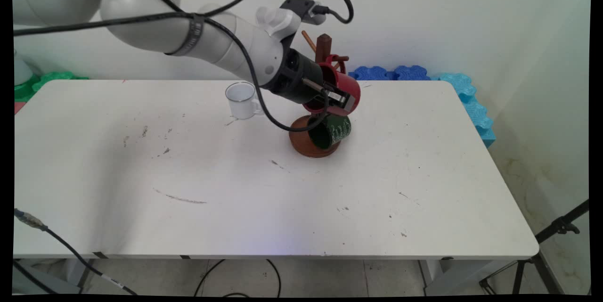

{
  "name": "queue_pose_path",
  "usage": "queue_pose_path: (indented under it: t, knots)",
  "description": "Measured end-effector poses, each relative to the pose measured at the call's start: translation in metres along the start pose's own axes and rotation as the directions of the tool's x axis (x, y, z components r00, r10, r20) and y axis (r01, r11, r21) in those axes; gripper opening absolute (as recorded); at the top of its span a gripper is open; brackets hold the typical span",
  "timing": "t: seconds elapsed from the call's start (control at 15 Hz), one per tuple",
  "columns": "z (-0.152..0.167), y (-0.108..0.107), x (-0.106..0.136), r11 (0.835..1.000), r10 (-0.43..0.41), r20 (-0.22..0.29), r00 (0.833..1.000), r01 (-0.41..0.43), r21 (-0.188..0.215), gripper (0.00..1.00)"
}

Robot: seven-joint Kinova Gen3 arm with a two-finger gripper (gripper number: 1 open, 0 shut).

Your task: Place the picked object on the table

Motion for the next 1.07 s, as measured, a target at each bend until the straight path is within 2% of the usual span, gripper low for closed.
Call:
queue_pose_path:
  t: [0.67,1.07]
  knots:
    - [-0.050,0.022,-0.003,0.992,-0.009,-0.029,1.000,0.005,-0.123,0.00]
    - [-0.088,0.013,-0.008,0.983,0.034,-0.037,0.999,-0.040,-0.177,0.00]
